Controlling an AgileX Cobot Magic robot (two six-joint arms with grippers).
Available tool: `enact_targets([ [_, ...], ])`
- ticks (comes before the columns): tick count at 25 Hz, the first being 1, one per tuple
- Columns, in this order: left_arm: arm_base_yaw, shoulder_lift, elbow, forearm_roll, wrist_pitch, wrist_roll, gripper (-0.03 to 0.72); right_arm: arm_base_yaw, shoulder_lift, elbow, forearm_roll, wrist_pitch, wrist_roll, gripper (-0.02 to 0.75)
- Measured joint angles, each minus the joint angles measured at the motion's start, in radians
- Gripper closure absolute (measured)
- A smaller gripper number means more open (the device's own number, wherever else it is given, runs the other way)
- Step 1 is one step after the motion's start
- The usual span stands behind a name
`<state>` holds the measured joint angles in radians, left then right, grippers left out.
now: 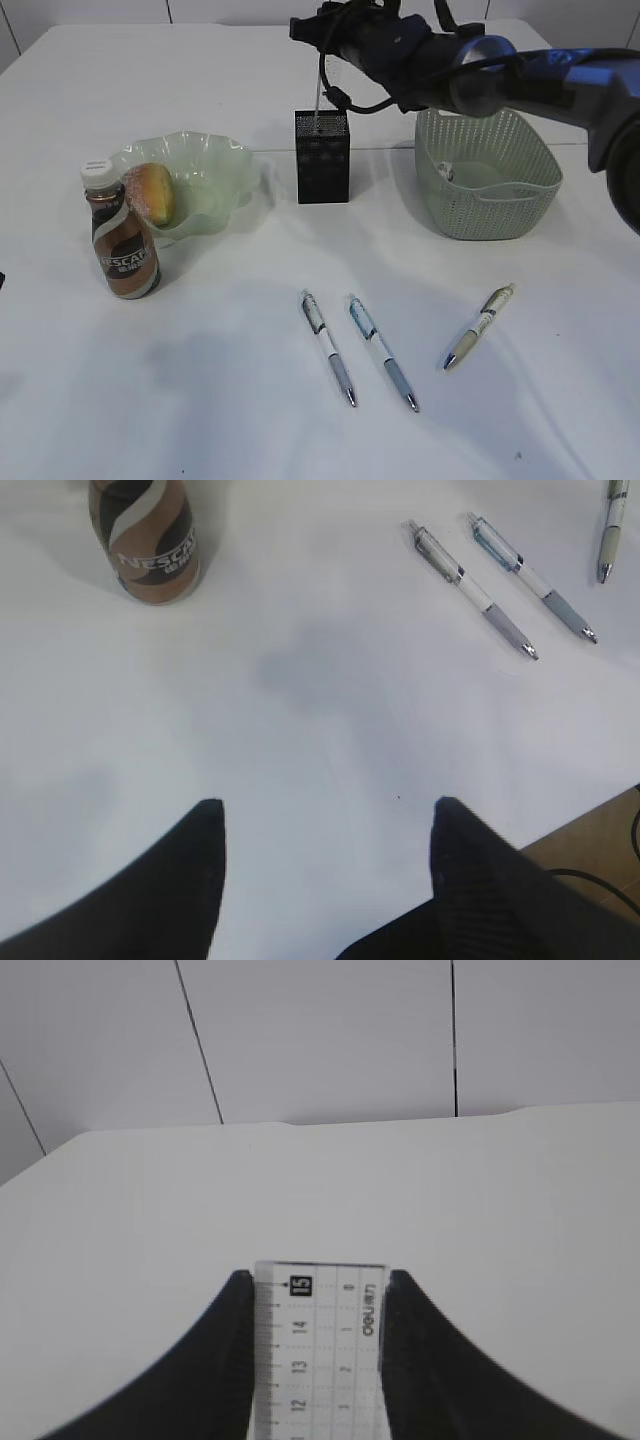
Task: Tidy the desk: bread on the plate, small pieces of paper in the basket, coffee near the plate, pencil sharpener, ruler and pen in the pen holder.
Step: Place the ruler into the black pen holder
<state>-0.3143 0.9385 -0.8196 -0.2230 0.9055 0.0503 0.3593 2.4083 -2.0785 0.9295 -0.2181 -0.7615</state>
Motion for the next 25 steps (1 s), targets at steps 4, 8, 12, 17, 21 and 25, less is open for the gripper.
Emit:
enact_targets([
  [4, 0.000, 0.000, 0.000, 0.002, -0.006, 0.000, 0.232, 0.001, 0.014, -0.002, 0.000, 0.017, 0.000, 0.454],
  [8, 0.000, 0.000, 0.000, 0.002, -0.006, 0.000, 0.232, 0.004, 0.033, -0.002, -0.002, 0.021, 0.001, 0.454],
  [12, 0.000, 0.000, 0.000, 0.002, -0.006, 0.000, 0.232, 0.004, 0.062, -0.004, -0.002, 0.023, 0.001, 0.454],
  [17, 0.000, 0.000, 0.000, 0.002, -0.007, 0.000, 0.232, 0.004, 0.068, -0.004, -0.002, 0.025, 0.001, 0.454],
  [21, 0.000, 0.000, 0.000, 0.003, -0.007, 0.000, 0.232, 0.004, 0.068, -0.006, -0.002, 0.029, 0.001, 0.435],
  [25, 0.000, 0.000, 0.000, 0.003, -0.007, 0.000, 0.232, 0.004, 0.068, -0.006, -0.002, 0.034, 0.001, 0.325],
])
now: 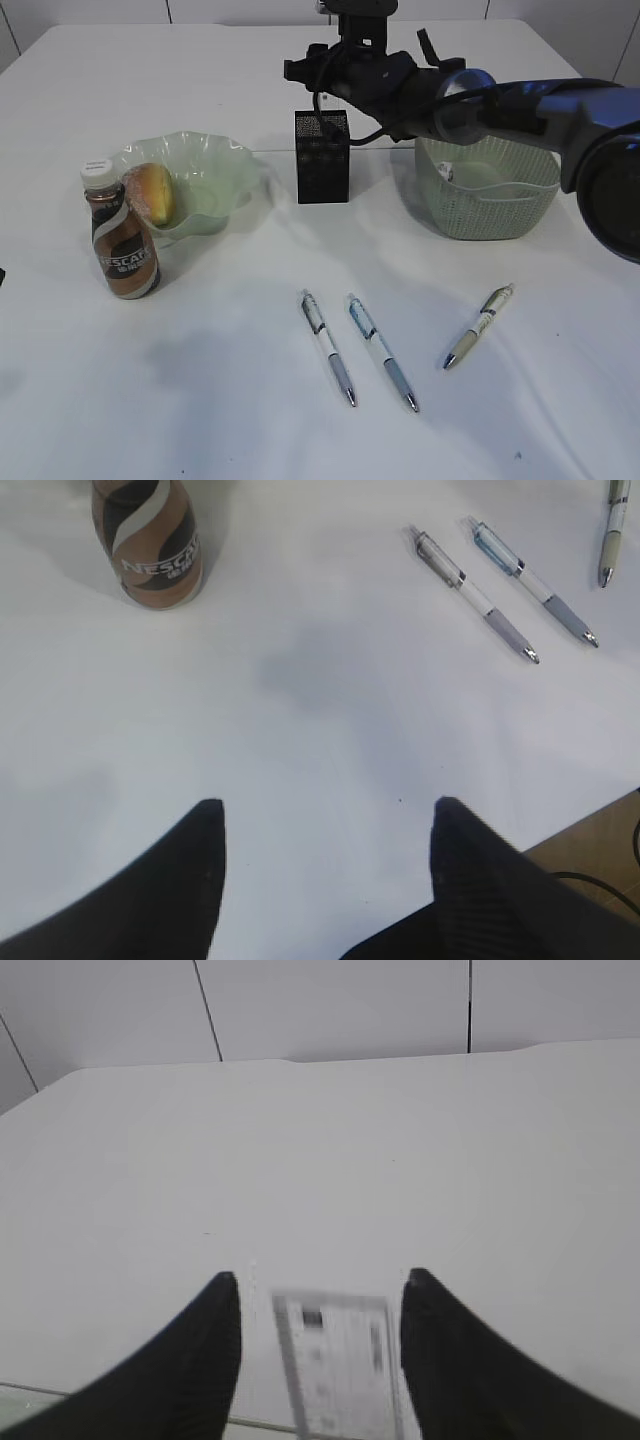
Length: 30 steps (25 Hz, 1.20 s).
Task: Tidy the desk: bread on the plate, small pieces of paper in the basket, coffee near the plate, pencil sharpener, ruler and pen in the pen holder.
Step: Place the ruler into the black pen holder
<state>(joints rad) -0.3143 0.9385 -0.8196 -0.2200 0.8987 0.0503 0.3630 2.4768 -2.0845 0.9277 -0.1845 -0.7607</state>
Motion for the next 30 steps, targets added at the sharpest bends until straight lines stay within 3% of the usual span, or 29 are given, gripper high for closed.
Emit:
enact_targets([
  [2, 0.000, 0.000, 0.000, 0.000, 0.000, 0.000, 0.232, 0.000, 0.000, 0.000, 0.000, 0.001, 0.000, 0.256],
  [4, 0.000, 0.000, 0.000, 0.000, 0.000, 0.000, 0.232, 0.000, 0.000, 0.000, 0.000, 0.004, 0.000, 0.235],
  [17, 0.000, 0.000, 0.000, 0.000, -0.002, 0.000, 0.232, 0.000, -0.128, 0.000, -0.002, 0.132, -0.096, 0.224],
  [20, 0.000, 0.000, 0.000, 0.000, -0.006, 0.000, 0.232, 0.000, -0.224, 0.000, -0.009, 0.273, -0.146, 0.224],
  [22, 0.000, 0.000, 0.000, 0.000, -0.011, 0.000, 0.232, 0.000, -0.224, 0.000, -0.009, 0.273, -0.146, 0.224],
  [23, 0.000, 0.000, 0.000, 0.000, -0.017, 0.000, 0.232, 0.000, -0.281, 0.000, -0.024, 0.371, -0.162, 0.224],
  [25, 0.000, 0.000, 0.000, 0.000, -0.023, 0.000, 0.232, 0.000, -0.281, 0.000, -0.024, 0.371, -0.162, 0.224],
  [26, 0.000, 0.000, 0.000, 0.000, -0.025, 0.000, 0.232, -0.017, -0.328, 0.000, -0.045, 0.519, -0.167, 0.229],
  [30, 0.000, 0.000, 0.000, 0.000, -0.027, 0.000, 0.232, -0.059, -0.358, 0.000, -0.136, 0.734, -0.103, 0.274],
])
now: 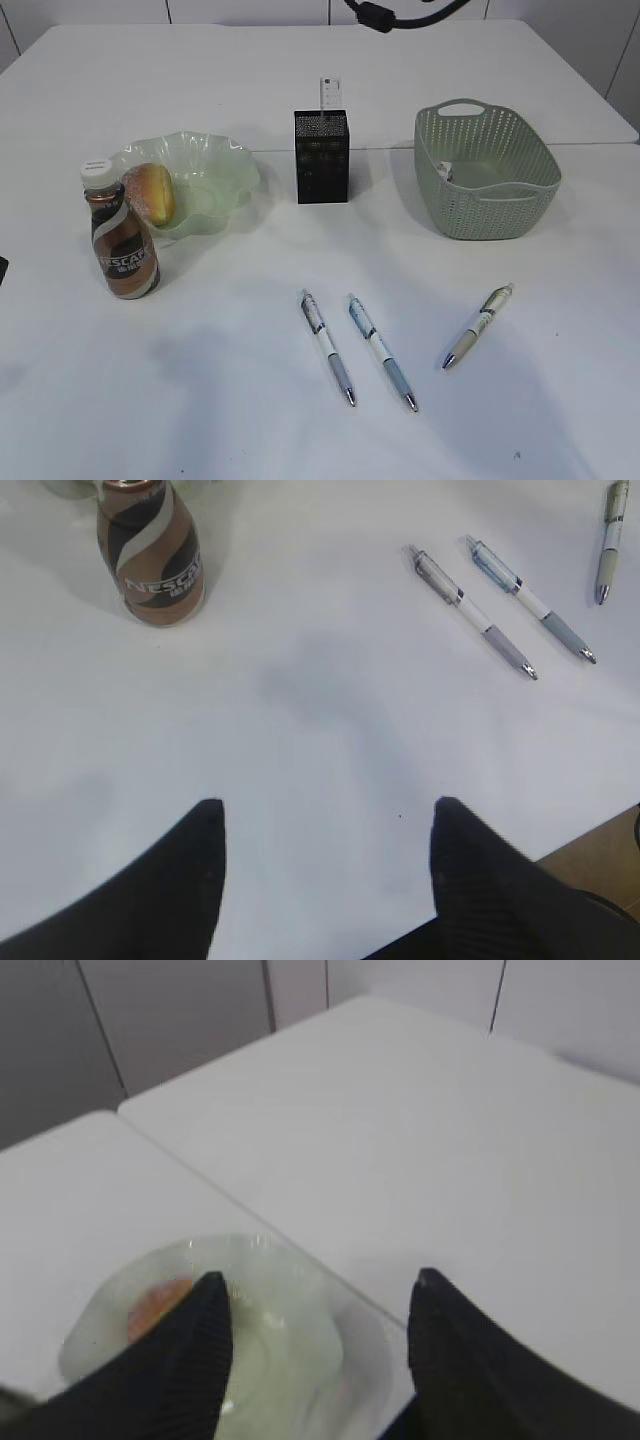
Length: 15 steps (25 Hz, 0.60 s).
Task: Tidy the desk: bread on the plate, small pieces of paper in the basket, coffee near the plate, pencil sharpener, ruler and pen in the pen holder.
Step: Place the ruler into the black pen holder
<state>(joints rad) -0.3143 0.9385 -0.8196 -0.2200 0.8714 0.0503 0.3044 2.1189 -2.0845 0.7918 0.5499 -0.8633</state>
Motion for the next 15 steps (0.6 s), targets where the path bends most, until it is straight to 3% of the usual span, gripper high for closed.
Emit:
enact_targets([
  [2, 0.000, 0.000, 0.000, 0.000, 0.000, 0.000, 0.232, -0.020, -0.012, 0.000, -0.108, 0.127, 0.070, 0.318],
  [3, 0.000, 0.000, 0.000, 0.000, 0.000, 0.000, 0.232, -0.020, -0.012, 0.000, -0.108, 0.127, 0.070, 0.318],
  [5, 0.000, 0.000, 0.000, 0.000, 0.000, 0.000, 0.232, -0.033, -0.018, 0.000, -0.270, 0.298, 0.187, 0.358],
  [10, 0.000, 0.000, 0.000, -0.002, 0.000, 0.000, 0.232, -0.037, -0.018, 0.000, -0.400, 0.453, 0.339, 0.372],
  [11, 0.000, 0.000, 0.000, -0.002, 0.000, 0.000, 0.232, -0.037, -0.019, 0.000, -0.483, 0.537, 0.450, 0.381],
  [15, 0.000, 0.000, 0.000, -0.002, 0.000, 0.000, 0.233, -0.037, -0.019, 0.000, -0.601, 0.661, 0.597, 0.435],
])
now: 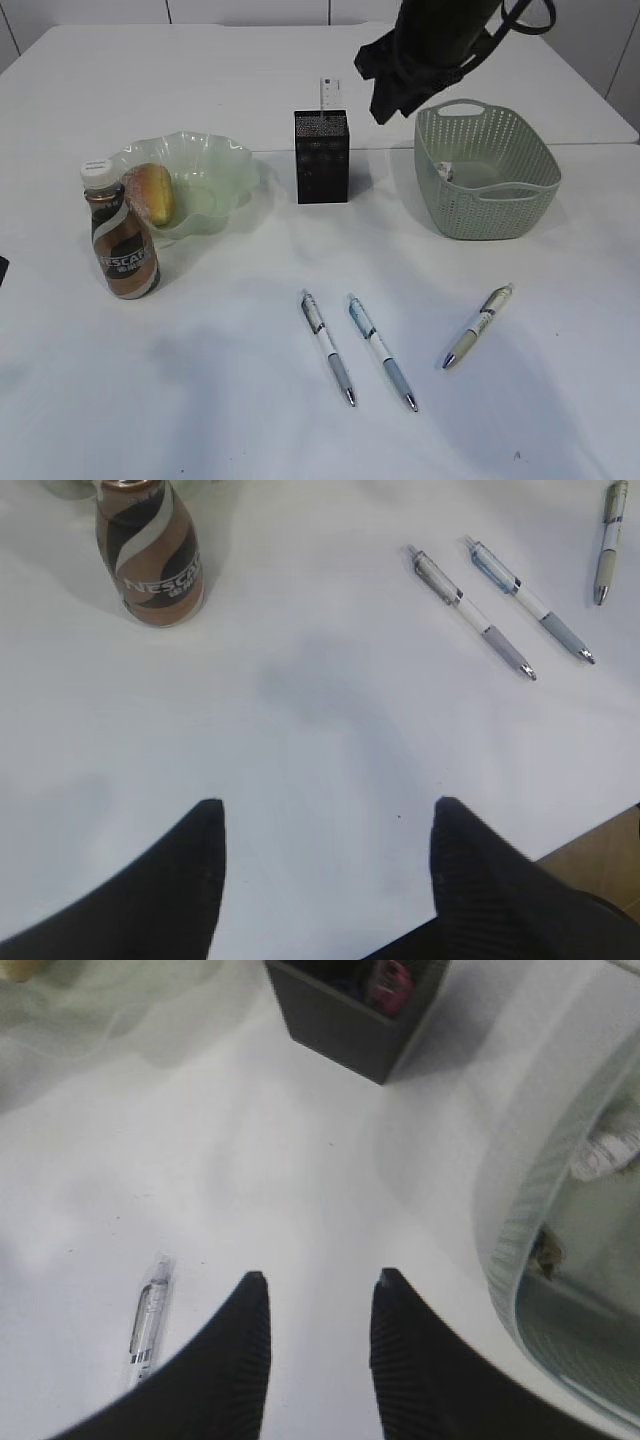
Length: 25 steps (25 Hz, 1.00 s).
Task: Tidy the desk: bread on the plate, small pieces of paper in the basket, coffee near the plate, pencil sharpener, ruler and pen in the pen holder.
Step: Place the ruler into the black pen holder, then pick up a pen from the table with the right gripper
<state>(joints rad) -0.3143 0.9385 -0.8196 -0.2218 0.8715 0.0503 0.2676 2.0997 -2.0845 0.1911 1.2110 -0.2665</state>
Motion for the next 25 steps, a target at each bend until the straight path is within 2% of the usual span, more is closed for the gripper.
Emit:
enact_targets([
  [3, 0.000, 0.000, 0.000, 0.000, 0.000, 0.000, 0.232, 0.000, 0.000, 0.000, -0.066, 0.020, 0.157, 0.491],
  [7, 0.000, 0.000, 0.000, 0.000, 0.000, 0.000, 0.232, 0.000, -0.002, 0.000, -0.111, 0.029, 0.383, 0.511],
  [10, 0.000, 0.000, 0.000, -0.002, 0.000, 0.000, 0.232, 0.000, -0.004, 0.000, -0.114, 0.030, 0.472, 0.528],
  [13, 0.000, 0.000, 0.000, -0.004, 0.000, 0.000, 0.232, 0.000, -0.021, 0.000, -0.116, 0.033, 0.503, 0.571],
  [16, 0.000, 0.000, 0.000, -0.006, 0.000, 0.000, 0.232, 0.000, -0.027, 0.000, -0.116, 0.035, 0.506, 0.577],
  [17, 0.000, 0.000, 0.000, -0.005, 0.000, 0.000, 0.232, 0.000, -0.090, 0.000, -0.118, 0.037, 0.518, 0.624],
  [19, 0.000, 0.000, 0.000, -0.005, 0.000, 0.000, 0.232, 0.000, -0.127, 0.003, -0.122, 0.037, 0.527, 0.634],
  [22, 0.000, 0.000, 0.000, -0.005, 0.000, 0.000, 0.232, 0.000, -0.198, 0.069, -0.125, 0.037, 0.530, 0.638],
  [25, 0.000, 0.000, 0.000, -0.005, 0.000, 0.000, 0.232, 0.000, -0.278, 0.212, -0.141, 0.037, 0.537, 0.640],
])
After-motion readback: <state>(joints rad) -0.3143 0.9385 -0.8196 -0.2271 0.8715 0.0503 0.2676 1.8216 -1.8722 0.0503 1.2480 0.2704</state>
